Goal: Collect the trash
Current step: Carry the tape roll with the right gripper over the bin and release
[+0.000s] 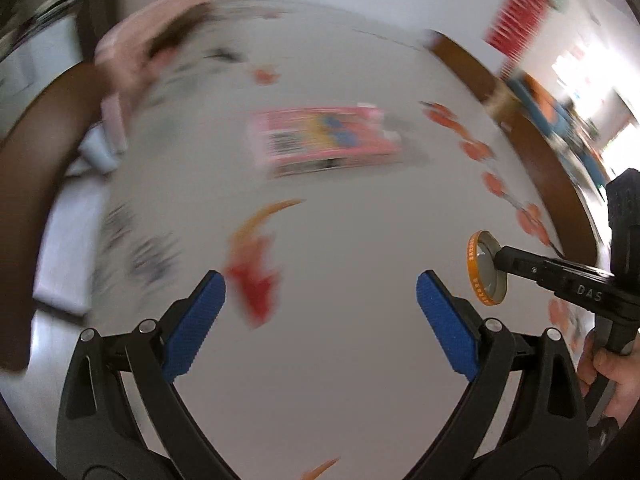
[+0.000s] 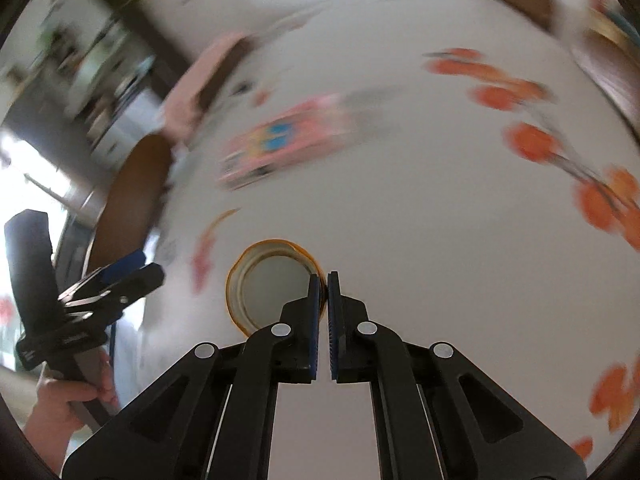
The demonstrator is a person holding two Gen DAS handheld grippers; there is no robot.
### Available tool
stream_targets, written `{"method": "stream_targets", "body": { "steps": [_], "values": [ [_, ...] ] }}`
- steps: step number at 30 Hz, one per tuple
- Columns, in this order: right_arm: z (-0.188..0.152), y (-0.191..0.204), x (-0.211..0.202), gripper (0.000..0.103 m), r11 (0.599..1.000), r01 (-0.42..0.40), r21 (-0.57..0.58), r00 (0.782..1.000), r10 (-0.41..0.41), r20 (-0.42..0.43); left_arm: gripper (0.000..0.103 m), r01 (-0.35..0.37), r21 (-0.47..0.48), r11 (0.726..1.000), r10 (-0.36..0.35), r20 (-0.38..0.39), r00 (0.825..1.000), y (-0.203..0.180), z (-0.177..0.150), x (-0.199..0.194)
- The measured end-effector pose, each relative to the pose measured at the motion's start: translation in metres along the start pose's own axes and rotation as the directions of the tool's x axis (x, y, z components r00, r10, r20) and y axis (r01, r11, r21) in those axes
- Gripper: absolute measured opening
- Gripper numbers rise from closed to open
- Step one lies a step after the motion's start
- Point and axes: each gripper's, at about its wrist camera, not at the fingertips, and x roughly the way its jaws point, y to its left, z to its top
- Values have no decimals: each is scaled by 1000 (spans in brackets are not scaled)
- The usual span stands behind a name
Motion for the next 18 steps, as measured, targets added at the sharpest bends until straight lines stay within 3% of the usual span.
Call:
{"method": "stream_targets", "body": {
  "steps": [3, 5, 8, 11, 16, 18],
  "values": [
    [4, 54, 36, 4, 985, -107, -134, 991, 94, -100, 94, -86, -152, 985, 89, 12, 996, 47, -34, -27],
    [-2, 100, 63, 4, 957, -178, -228, 973, 138, -184, 94, -138, -259, 956, 145, 8, 989, 79, -63, -45],
    [-22, 161, 89, 5, 911, -268, -313, 943, 182, -279, 94, -218, -417, 882, 231, -19, 973, 129, -121, -75],
    [-54, 229, 112, 5, 852, -356, -384, 905, 214, -367, 94, -291, -554, 780, 312, -59, 948, 182, -191, -112],
    [-132, 336, 154, 5, 754, -462, -467, 842, 209, -497, 94, -341, -707, 620, 371, -119, 921, 251, -296, -156],
    [-170, 373, 177, 5, 738, -481, -473, 819, 185, -543, 94, -351, -743, 569, 374, -147, 916, 274, -333, -163]
  ]
}}
